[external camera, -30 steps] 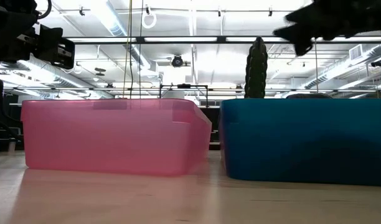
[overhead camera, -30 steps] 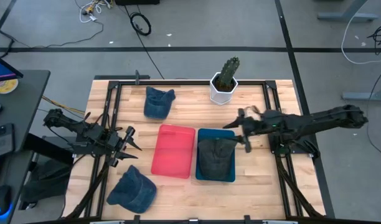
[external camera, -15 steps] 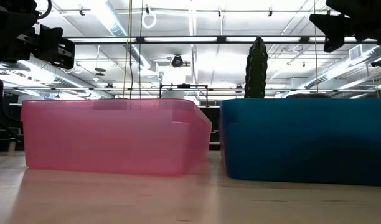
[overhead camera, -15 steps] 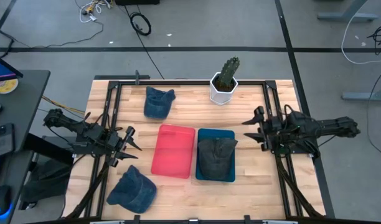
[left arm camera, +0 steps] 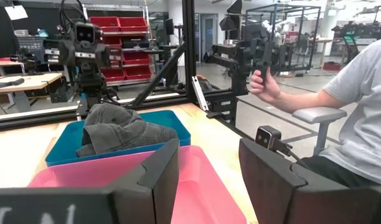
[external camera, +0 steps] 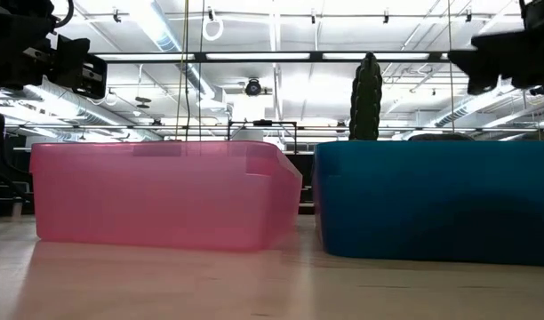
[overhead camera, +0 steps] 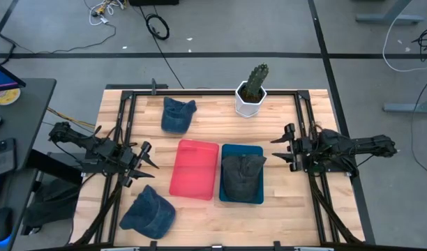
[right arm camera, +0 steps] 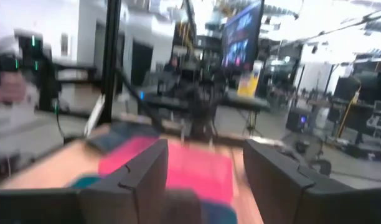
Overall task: Pick & Place hat
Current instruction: Put the bottom blue cap into the red bin
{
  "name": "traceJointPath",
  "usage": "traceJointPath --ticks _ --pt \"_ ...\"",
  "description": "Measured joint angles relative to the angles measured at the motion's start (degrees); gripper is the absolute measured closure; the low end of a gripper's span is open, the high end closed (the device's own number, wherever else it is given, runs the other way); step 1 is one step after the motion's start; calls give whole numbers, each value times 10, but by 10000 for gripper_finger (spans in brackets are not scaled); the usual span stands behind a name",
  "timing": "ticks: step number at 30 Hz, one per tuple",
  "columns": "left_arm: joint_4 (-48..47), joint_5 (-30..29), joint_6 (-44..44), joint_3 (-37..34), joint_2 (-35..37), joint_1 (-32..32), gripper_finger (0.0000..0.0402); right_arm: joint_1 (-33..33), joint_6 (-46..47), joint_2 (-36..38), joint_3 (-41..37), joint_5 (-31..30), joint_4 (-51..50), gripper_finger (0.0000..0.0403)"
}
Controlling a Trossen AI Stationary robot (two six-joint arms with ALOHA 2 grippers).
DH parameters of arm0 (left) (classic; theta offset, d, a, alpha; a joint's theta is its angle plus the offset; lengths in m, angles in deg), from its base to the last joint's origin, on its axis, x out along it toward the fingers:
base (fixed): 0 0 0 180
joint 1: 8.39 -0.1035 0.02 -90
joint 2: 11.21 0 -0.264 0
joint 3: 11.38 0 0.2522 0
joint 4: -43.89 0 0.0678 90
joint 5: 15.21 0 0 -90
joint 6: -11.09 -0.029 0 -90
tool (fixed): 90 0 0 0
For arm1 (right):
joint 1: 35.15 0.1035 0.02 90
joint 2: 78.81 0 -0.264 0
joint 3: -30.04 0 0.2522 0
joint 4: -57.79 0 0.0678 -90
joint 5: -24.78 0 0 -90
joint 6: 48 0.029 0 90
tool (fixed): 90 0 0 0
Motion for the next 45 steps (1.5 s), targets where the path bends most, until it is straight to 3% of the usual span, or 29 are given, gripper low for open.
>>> traceJointPath --ticks 8,13,24,31,34,37,43,45 --pt "0 0 13 0 0 0 232 0 -41 0 0 -1 -113 191" --pt "0 -3 50 0 0 0 232 0 -40 0 0 -5 -113 191" --pt "25 -173 0 0 0 0 232 0 -15 0 0 -6 -113 191" --pt "58 -183 55 0 0 0 232 0 -15 0 0 -6 -113 191" --pt "97 -149 103 0 0 0 232 0 -15 0 0 -6 -113 191" --pt "176 -79 126 0 -3 2 232 0 -15 0 0 -6 -113 191" --pt "434 125 97 0 -56 40 232 0 -15 0 1 -6 -113 191" --pt "506 156 66 1 -89 64 232 0 -15 0 1 -6 -113 191"
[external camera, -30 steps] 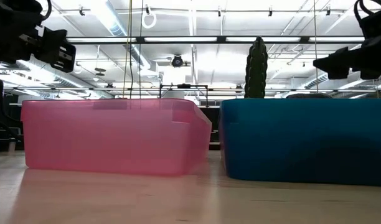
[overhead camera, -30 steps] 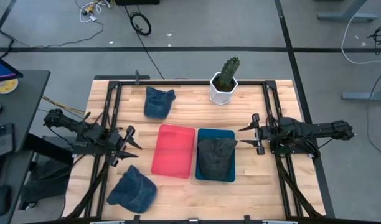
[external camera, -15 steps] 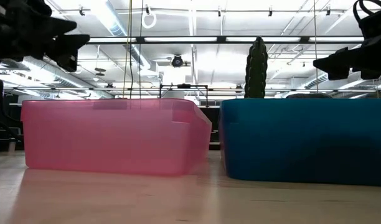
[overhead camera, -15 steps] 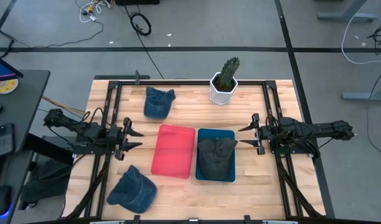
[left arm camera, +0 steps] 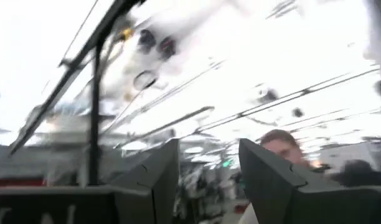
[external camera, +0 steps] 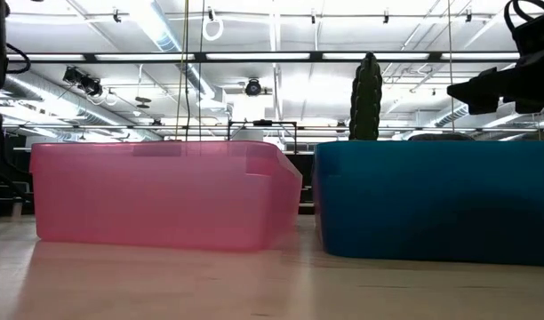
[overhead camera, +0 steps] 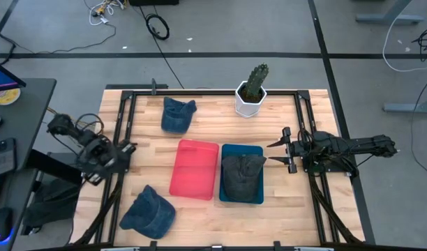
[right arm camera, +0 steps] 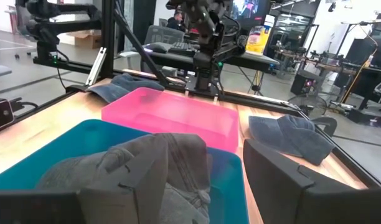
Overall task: Pick & Place hat
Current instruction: Put the bottom blue cap into the red bin
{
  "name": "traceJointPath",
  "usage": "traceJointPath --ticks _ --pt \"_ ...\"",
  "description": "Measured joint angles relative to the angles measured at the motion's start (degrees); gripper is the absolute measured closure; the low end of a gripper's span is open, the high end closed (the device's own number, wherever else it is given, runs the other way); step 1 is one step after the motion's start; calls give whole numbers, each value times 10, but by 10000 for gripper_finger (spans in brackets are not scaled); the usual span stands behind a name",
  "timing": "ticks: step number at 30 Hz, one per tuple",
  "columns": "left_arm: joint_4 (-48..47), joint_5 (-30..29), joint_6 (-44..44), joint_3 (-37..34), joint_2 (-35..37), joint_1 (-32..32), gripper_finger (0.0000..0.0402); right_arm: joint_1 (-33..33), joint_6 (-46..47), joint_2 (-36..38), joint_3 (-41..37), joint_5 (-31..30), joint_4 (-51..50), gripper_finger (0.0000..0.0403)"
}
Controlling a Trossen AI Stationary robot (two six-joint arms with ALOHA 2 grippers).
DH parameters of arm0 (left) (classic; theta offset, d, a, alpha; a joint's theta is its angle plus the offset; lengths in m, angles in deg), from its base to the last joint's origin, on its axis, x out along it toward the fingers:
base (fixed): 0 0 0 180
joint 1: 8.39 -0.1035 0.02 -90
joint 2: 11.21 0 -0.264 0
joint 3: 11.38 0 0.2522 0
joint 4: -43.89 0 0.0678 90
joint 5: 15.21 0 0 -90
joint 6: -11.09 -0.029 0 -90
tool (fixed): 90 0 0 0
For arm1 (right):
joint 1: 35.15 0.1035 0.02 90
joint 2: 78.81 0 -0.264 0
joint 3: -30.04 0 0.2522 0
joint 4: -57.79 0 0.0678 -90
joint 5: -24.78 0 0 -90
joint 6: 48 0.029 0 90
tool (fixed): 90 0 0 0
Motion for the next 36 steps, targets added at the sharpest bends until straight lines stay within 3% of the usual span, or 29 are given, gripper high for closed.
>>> traceJointPath --ticks 5,8,10,12,16,20,25,31,36 --pt "-2 -1 -56 75 -106 58 232 0 0 0 0 0 0 191" --pt "-87 13 -125 172 -177 84 232 0 0 0 0 0 0 191" --pt "-202 8 -173 266 -218 100 232 0 0 0 0 0 0 191" --pt "-353 -34 -195 368 -260 116 232 0 0 0 0 0 0 191" --pt "-632 -210 -166 559 -369 158 232 0 0 0 0 0 0 191" --pt "-855 -345 -86 726 -498 199 232 0 0 0 0 0 0 191" --pt "-1092 -437 117 927 -636 227 232 0 0 0 0 0 0 191" --pt "-1333 -418 375 1087 -761 253 232 0 0 0 0 0 0 191" --pt "-1390 -317 545 1112 -827 255 232 0 0 0 0 0 0 191"
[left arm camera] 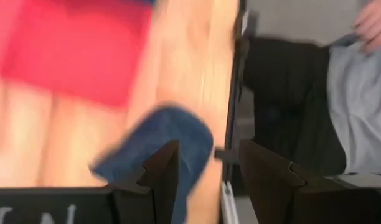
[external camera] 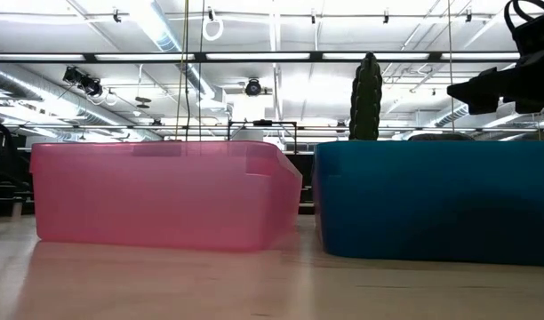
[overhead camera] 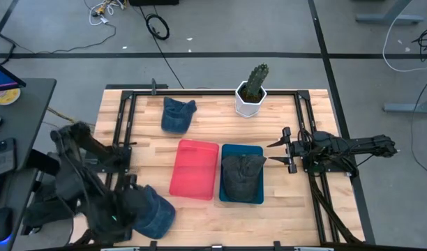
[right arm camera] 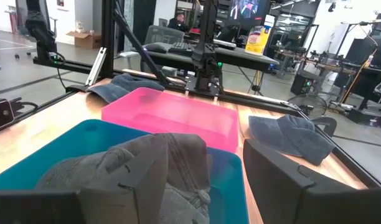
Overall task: Pick & Place hat
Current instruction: Put the bottom blue cap into the red bin
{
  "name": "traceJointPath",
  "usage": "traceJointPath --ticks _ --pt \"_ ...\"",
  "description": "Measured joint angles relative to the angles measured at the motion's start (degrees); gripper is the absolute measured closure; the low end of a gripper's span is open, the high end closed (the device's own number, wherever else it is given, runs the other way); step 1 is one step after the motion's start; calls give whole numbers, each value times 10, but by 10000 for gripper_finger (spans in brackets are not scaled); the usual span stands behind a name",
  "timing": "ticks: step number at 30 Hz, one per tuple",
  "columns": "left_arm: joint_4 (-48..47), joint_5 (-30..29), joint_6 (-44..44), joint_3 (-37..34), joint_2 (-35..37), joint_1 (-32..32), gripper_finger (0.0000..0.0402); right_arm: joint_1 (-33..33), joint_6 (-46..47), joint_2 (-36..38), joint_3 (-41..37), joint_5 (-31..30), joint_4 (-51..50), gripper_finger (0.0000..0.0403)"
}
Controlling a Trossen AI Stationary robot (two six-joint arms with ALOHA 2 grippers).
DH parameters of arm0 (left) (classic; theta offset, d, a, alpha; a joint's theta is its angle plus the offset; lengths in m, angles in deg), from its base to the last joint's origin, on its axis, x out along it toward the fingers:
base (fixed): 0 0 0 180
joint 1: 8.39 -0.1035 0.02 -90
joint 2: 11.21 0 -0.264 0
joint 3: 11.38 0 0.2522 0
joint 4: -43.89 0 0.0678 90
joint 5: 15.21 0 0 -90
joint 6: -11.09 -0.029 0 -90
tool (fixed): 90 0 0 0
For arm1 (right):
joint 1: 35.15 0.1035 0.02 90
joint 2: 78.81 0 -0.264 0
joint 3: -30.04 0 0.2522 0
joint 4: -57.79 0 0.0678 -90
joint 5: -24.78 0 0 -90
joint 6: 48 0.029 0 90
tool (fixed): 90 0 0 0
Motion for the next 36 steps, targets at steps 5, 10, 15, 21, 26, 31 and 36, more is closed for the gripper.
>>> traceJointPath --ticks 5,10,15,21,26,31,36 --pt "-42 27 143 0 -59 8 232 0 0 0 0 0 0 191" --pt "-47 30 239 -27 -96 24 232 0 0 0 0 0 0 191" --pt "-2 50 339 -105 -98 49 232 0 0 0 0 0 0 191" --pt "59 48 454 -188 -97 80 232 0 0 0 0 0 0 191" --pt "135 37 495 -252 -97 83 232 0 0 0 0 0 0 191" --pt "163 35 503 -302 -97 68 232 0 0 0 0 0 0 191" --pt "185 34 501 -325 -97 56 232 0 0 0 0 0 0 191"
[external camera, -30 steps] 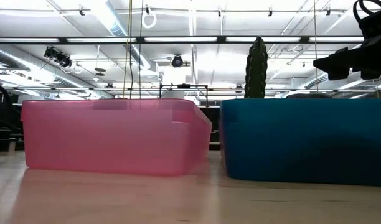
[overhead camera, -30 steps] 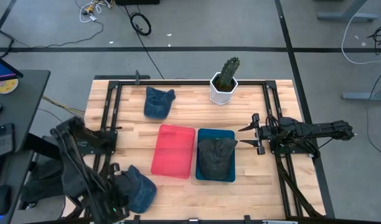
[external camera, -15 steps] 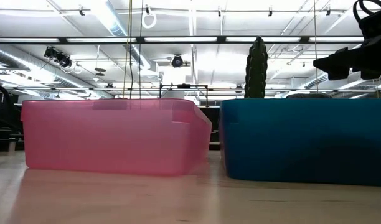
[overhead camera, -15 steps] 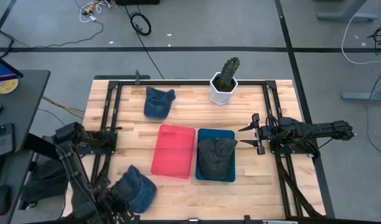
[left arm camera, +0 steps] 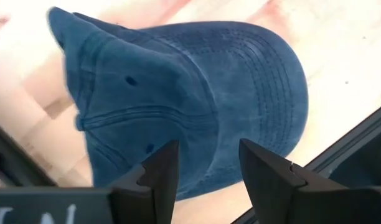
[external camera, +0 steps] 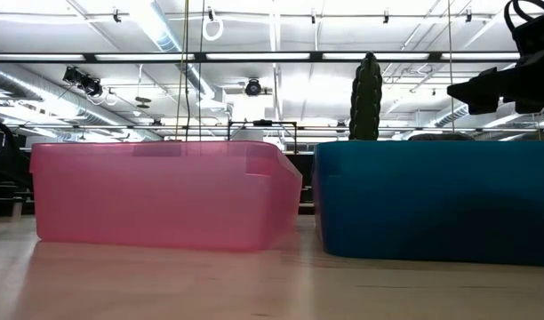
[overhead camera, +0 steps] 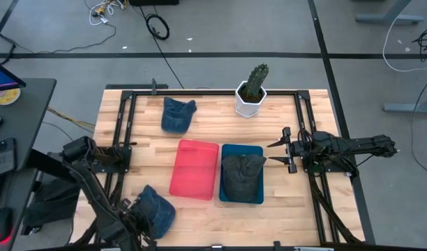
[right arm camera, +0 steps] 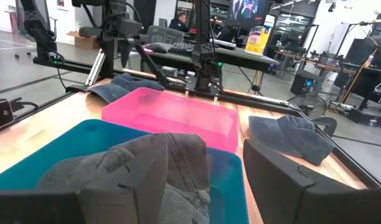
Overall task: Pick & Place hat
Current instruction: Put the bottom blue cap into the red bin
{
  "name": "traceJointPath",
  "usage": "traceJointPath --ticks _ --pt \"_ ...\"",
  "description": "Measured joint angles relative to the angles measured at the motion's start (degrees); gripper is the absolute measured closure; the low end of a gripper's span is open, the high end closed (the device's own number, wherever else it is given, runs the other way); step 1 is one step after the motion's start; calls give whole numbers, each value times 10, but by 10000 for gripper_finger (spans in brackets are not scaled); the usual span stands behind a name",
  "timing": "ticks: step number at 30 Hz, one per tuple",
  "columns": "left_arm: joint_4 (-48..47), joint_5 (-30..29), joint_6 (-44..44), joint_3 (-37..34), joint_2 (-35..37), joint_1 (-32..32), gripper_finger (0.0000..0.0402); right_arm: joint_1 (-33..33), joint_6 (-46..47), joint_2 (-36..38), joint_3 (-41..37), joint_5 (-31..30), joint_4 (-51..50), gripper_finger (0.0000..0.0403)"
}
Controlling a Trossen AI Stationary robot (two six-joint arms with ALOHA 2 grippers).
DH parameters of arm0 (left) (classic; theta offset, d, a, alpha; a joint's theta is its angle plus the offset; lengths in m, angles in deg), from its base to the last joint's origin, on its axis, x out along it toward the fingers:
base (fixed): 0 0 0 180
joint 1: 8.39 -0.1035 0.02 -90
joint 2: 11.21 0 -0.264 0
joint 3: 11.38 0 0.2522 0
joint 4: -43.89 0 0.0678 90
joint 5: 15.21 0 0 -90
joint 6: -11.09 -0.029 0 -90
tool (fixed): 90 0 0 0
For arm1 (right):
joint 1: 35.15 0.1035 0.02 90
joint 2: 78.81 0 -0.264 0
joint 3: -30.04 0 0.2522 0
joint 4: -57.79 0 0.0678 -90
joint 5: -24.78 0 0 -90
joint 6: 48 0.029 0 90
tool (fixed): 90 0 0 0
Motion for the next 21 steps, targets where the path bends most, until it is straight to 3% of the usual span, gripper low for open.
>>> traceJointPath --ticks 17,21 --pt "122 9 -2 -99 0 -16 233 0 0 0 0 0 0 191" --pt "124 36 -29 -105 0 -16 272 0 0 0 0 0 0 191"
